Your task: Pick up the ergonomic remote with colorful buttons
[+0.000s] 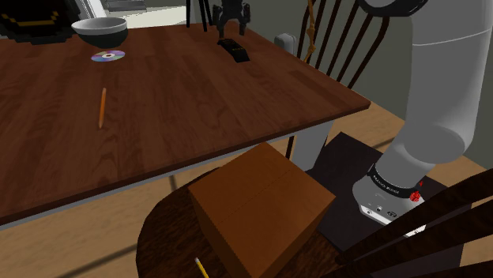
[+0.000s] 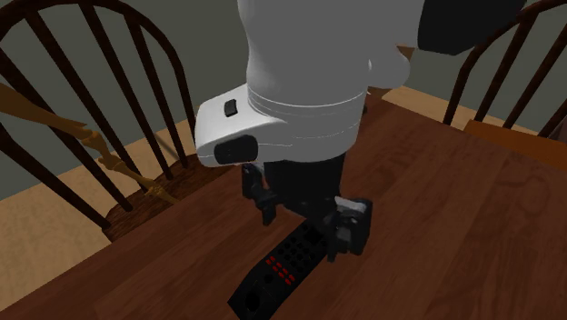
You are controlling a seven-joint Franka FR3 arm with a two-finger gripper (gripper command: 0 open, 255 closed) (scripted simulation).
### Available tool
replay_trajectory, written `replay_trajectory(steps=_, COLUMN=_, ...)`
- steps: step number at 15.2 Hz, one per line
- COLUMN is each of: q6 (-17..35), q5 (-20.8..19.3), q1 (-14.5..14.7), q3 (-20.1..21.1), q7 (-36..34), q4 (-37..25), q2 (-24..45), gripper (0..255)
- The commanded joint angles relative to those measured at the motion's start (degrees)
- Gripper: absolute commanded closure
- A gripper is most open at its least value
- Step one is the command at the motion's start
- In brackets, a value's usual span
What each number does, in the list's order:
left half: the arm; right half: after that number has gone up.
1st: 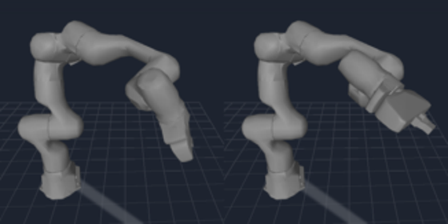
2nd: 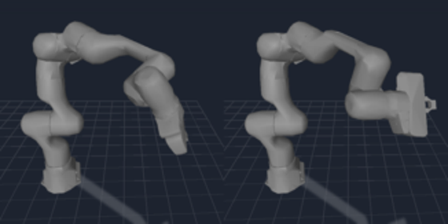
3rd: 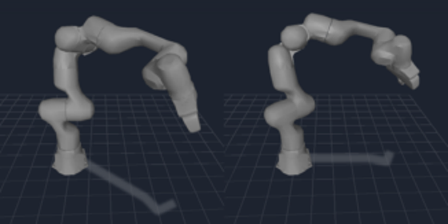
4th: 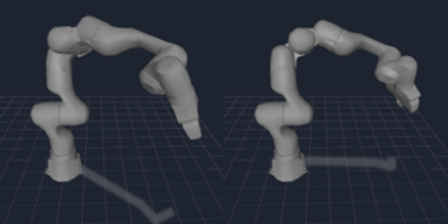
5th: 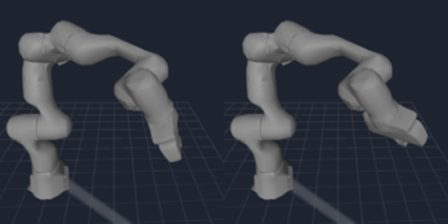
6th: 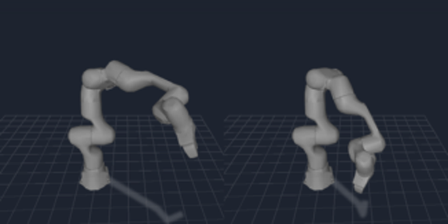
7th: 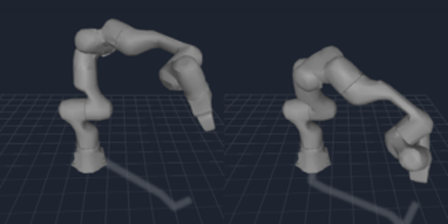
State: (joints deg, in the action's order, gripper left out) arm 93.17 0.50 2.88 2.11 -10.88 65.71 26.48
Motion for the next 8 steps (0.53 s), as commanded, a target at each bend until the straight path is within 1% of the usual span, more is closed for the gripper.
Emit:
replay_trajectory(steps=1, q6=0.07, q5=-0.24, q1=0.22, q3=-0.09, q7=-0.50, q4=-1.98, q2=2.13, gripper=0)
replay_trajectory(steps=8, q6=5.82, q5=-0.20, q1=0.15, q3=-0.10, q7=-0.41, q4=4.90, q2=1.00, gripper=0)
